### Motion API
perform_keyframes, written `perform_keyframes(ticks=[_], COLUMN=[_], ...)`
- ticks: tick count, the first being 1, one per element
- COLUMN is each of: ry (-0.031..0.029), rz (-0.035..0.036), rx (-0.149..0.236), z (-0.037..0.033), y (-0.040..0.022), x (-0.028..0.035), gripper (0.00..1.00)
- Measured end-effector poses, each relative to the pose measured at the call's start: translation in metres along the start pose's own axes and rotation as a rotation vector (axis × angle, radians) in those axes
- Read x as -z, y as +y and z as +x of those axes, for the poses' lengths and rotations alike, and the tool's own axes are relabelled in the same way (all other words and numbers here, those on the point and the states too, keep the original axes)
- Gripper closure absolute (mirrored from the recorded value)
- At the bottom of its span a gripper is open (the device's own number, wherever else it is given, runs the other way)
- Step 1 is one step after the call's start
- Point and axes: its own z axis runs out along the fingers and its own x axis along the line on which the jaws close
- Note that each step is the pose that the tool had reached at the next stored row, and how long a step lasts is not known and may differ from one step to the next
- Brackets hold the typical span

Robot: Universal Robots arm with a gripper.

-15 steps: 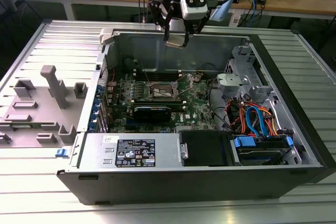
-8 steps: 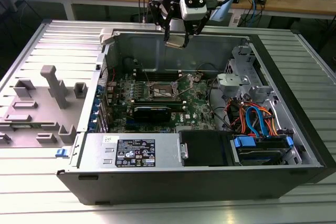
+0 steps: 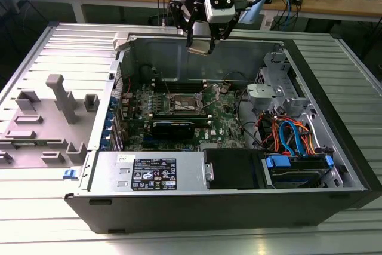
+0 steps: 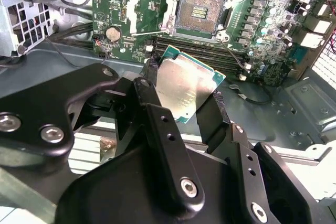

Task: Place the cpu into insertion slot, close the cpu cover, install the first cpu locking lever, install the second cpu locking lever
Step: 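Place the cpu into insertion slot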

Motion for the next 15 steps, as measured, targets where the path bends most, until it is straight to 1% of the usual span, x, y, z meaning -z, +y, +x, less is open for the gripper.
perform_keyframes(ticks=[4,6,12,15], ry=[-0.0003,-0.0034,-0.0048,-0.0083], rz=[0.0002,-0.0003,-0.0002,-0.0004], rx=[-0.003,-0.038,-0.051,-0.091], z=[0.0000,0.0000,-0.0014,-0.0015], y=[0.0000,-0.0001,-0.0041,-0.0042], x=[0.0000,-0.0005,-0.0010,-0.0017], gripper=[0.46,0.46,0.46,0.46])
